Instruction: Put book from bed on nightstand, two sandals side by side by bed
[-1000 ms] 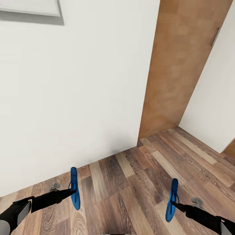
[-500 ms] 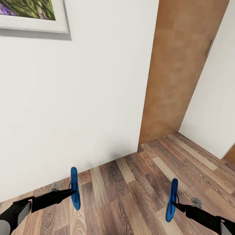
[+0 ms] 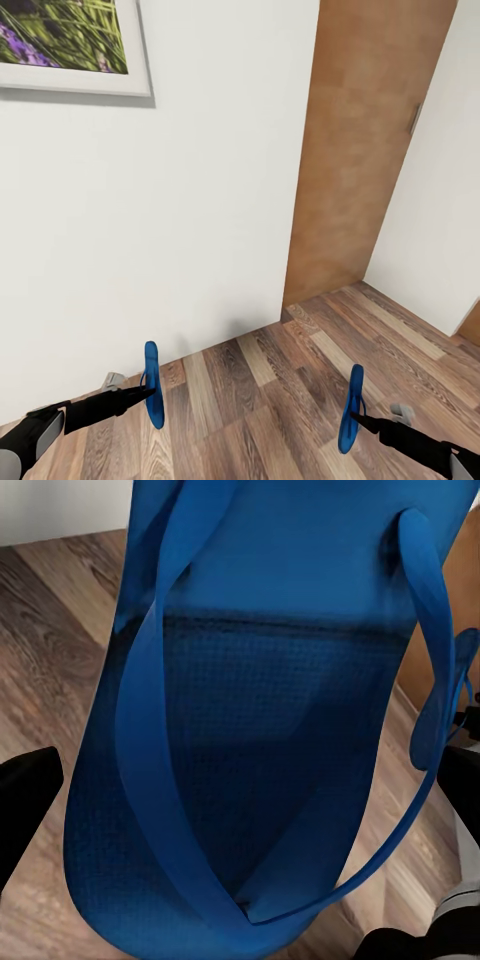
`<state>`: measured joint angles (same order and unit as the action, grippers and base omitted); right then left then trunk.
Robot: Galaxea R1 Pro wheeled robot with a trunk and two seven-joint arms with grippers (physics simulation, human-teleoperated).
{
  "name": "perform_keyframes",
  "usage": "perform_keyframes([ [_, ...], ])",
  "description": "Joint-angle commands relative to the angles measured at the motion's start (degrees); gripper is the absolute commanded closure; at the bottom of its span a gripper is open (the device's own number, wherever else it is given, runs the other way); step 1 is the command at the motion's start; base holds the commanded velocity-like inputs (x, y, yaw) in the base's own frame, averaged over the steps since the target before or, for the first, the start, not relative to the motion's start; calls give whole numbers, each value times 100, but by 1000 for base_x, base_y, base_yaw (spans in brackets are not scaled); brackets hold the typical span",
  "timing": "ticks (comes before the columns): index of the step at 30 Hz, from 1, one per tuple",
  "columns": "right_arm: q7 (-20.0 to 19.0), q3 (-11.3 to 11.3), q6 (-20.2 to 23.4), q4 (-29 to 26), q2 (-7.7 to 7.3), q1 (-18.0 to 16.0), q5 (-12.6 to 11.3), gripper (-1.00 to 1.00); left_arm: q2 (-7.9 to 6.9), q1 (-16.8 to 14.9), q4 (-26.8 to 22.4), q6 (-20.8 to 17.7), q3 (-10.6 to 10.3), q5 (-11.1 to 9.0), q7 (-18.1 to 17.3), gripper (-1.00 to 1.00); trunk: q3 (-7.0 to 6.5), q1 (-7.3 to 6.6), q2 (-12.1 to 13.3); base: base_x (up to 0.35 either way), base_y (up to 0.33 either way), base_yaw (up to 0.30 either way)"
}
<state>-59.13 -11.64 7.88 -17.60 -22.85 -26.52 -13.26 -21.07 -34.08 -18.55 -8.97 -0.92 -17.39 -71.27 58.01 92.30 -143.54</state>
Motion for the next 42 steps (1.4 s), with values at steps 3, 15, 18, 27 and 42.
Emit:
perform_keyframes([
  [3, -20, -5, 64, 2, 0, -2, -38, 100, -2, -2, 0, -61, -14, -27, -18, 100, -62, -9, 2, 0, 0, 0],
  [15, -20, -5, 64, 2, 0, -2, -37, 100, -2, -2, 0, -61, -14, -27, -20, 100, -327, -40, 18, 0, 0, 0],
  [18, -20, -5, 64, 2, 0, -2, -37, 100, -2, -2, 0, -61, -14, -27, -20, 100, -394, -47, 22, 0, 0, 0],
  [27, -20, -5, 64, 2, 0, -2, -39, 100, -2, -2, 1, -61, -14, -27, -18, 100, -581, -129, 151, 0, 0, 0],
  [42, -20, -5, 64, 2, 0, -2, -37, 100, -2, -2, 7, -61, -14, -27, -18, 100, -760, -348, 552, 0, 0, 0],
])
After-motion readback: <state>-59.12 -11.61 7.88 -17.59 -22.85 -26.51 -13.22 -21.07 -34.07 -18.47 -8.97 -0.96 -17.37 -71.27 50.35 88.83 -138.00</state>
